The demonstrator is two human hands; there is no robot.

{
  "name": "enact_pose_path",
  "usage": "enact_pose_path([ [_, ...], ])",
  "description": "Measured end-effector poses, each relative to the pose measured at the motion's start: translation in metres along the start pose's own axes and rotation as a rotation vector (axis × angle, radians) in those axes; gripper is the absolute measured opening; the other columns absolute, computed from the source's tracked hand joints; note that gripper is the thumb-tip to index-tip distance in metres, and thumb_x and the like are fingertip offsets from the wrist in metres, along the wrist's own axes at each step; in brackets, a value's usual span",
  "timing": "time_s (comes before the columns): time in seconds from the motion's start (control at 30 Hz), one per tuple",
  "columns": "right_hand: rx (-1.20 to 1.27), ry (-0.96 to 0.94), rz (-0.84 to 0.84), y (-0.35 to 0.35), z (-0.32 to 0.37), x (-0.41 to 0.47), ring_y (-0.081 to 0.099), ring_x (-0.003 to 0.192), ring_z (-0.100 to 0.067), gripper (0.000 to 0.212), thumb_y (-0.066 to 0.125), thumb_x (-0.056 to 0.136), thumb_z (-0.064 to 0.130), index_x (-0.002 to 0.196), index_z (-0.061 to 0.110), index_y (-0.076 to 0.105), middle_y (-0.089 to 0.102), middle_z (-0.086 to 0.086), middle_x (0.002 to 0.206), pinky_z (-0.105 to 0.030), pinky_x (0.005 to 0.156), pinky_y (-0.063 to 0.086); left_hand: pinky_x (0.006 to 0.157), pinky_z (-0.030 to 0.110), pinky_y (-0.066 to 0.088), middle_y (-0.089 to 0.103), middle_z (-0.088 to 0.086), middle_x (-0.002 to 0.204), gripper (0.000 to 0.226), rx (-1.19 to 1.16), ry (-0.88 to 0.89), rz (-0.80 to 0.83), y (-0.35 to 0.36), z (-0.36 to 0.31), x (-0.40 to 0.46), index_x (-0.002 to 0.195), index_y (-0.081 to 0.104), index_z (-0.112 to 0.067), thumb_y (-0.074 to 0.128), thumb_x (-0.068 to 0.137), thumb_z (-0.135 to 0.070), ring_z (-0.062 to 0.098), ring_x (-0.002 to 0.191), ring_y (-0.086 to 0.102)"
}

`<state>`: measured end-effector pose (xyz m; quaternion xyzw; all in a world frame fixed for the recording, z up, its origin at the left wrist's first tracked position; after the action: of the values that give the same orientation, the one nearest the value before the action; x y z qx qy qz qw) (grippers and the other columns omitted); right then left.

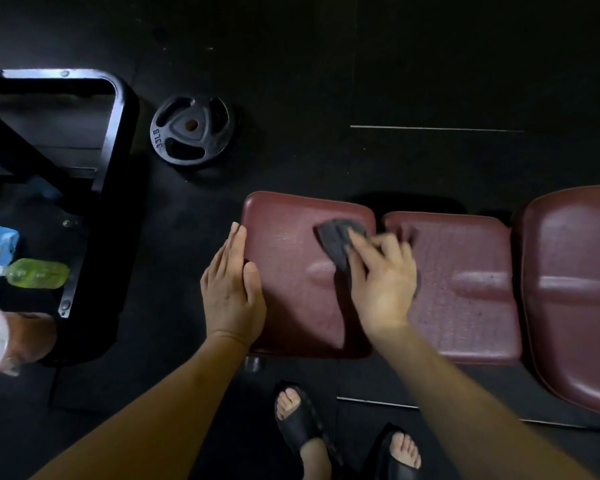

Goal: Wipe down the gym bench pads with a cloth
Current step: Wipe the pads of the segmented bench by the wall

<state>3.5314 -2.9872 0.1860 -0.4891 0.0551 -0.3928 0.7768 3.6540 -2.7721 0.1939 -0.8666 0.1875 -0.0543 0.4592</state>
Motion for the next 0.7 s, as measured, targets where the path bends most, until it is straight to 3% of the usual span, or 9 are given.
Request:
enact_pose_path([
  [0.07,-0.012,-0.044,0.042,-0.007,-0.005,-0.026,0.053,0.078,-0.03,0.023,0.065,0.1,0.027,0.12,0.026,0.078,0.063,-0.004,0.095,-0.045,0.064,0.048,0.124,0.045,0.025,0.029,-0.008,0.167,0.062,-0.004,-0.01,0.002,0.0,0.0,0.0,0.161,0.027,-0.026,0.023,0.1,-0.034,0.01,0.151,0.029],
  [0.17,-0.035,-0.057,0.012,0.001,-0.008,0.007,0.053,0.079,-0.031,0.023,0.064,0.1,0.029,0.118,0.028,0.078,0.063,-0.003,0.095,-0.044,0.062,0.047,0.124,0.044,0.025,0.028,-0.009,0.167,0.062,0.001,-0.004,0.004,0.0,0.0,0.0,0.161,0.027,-0.026,0.023,0.1,-0.034,0.01,0.151,0.029],
  [0.33,-0.072,0.219,-0.015,0.026,-0.012,0.083,0.056,0.086,-0.027,0.029,0.059,0.101,0.035,0.124,0.027,0.075,0.061,-0.002,0.099,-0.047,0.069,0.052,0.123,0.035,0.022,0.026,-0.011,0.167,0.062,0.013,0.008,0.005,0.001,0.002,0.0,0.161,0.026,-0.026,0.021,0.1,-0.035,0.008,0.151,0.028],
  [0.57,-0.003,0.131,0.033,-0.014,-0.01,-0.028,0.056,0.08,-0.028,0.029,0.06,0.098,0.032,0.12,0.026,0.078,0.059,-0.002,0.093,-0.044,0.064,0.052,0.124,0.04,0.022,0.026,-0.011,0.167,0.062,0.001,-0.015,0.013,0.001,0.0,0.0,0.161,0.026,-0.026,0.024,0.1,-0.032,0.007,0.151,0.028],
  [0.7,-0.047,0.123,-0.003,0.001,-0.006,0.016,0.055,0.081,-0.028,0.027,0.061,0.099,0.033,0.119,0.028,0.078,0.061,-0.002,0.095,-0.04,0.066,0.048,0.124,0.042,0.024,0.027,-0.01,0.167,0.063,-0.006,-0.016,0.015,0.001,-0.001,0.0,0.161,0.025,-0.027,0.023,0.099,-0.033,0.008,0.151,0.029],
])
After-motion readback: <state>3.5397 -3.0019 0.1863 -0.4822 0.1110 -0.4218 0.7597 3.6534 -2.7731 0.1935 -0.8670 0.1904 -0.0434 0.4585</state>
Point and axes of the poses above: each hand's wrist, its own x-axis towards the middle knuckle, its own y-axis out of the palm, z = x × y, the point moved 7 cm from there along x, towards the middle knuckle
